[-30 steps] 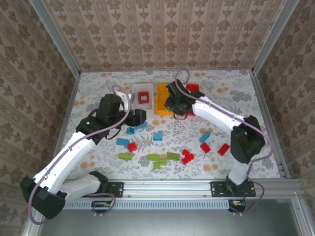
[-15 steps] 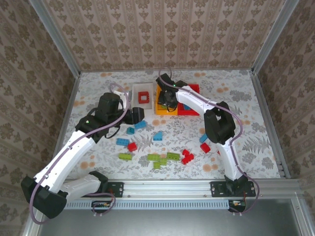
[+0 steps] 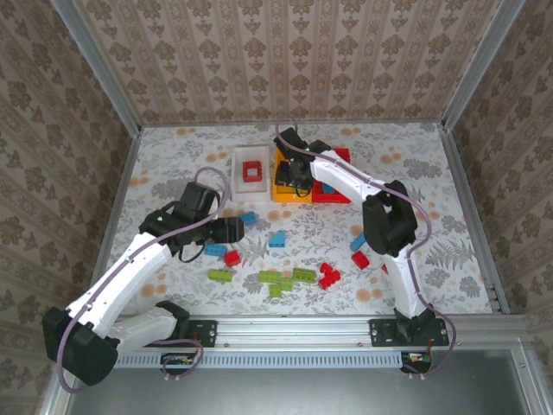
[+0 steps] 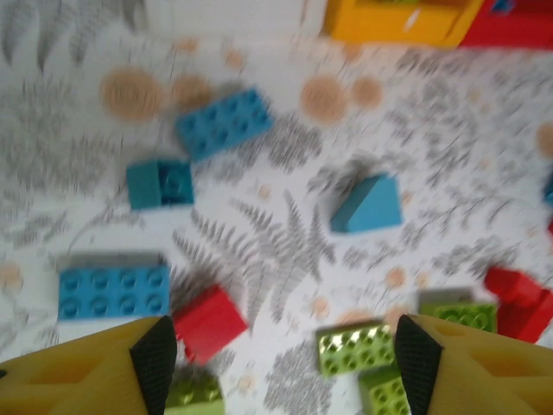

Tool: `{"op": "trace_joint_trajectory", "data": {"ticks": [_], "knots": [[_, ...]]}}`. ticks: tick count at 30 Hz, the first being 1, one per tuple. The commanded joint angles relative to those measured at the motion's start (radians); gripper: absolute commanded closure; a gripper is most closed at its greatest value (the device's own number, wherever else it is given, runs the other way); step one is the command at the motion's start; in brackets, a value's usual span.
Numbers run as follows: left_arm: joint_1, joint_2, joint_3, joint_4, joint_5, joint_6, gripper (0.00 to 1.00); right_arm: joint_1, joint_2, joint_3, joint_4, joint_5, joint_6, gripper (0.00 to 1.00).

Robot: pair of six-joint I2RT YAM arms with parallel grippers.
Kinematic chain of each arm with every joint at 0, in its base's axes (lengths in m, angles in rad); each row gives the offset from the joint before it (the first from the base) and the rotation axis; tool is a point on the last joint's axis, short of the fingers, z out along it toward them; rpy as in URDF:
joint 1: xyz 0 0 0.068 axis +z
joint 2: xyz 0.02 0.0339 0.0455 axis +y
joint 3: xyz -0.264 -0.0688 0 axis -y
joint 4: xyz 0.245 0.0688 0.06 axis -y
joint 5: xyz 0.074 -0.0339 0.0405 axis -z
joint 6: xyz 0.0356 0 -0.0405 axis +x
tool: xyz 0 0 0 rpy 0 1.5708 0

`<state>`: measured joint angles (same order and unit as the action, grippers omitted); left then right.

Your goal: Sort the legos into containers by color

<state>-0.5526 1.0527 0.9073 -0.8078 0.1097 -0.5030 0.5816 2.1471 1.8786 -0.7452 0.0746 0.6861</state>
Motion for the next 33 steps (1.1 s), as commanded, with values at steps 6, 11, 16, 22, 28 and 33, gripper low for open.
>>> {"op": "trace_joint_trajectory", "data": {"ticks": [6, 11, 16, 22, 28, 33], "knots": [[0.008, 0.101, -0.140, -0.050, 0.103, -0.119, 0.22, 0.127, -0.401, -0.470, 0.382, -0.297, -0.286, 0.26], [0.003, 0.216, -0.130, -0.027, 0.088, -0.207, 0.20, 0.155, -0.490, -0.641, 0.409, -0.384, -0.268, 0.26], [0.003, 0.287, -0.112, 0.017, 0.052, -0.272, 0.19, 0.158, -0.545, -0.713, 0.433, -0.435, -0.259, 0.26], [0.002, 0.372, -0.100, 0.058, 0.019, -0.300, 0.23, 0.157, -0.581, -0.759, 0.441, -0.459, -0.266, 0.26], [0.001, 0.423, -0.078, 0.075, 0.005, -0.295, 0.33, 0.157, -0.595, -0.774, 0.447, -0.458, -0.259, 0.26], [-0.006, 0.427, -0.108, 0.116, -0.003, -0.301, 0.49, 0.157, -0.594, -0.776, 0.452, -0.455, -0.252, 0.26]]}}
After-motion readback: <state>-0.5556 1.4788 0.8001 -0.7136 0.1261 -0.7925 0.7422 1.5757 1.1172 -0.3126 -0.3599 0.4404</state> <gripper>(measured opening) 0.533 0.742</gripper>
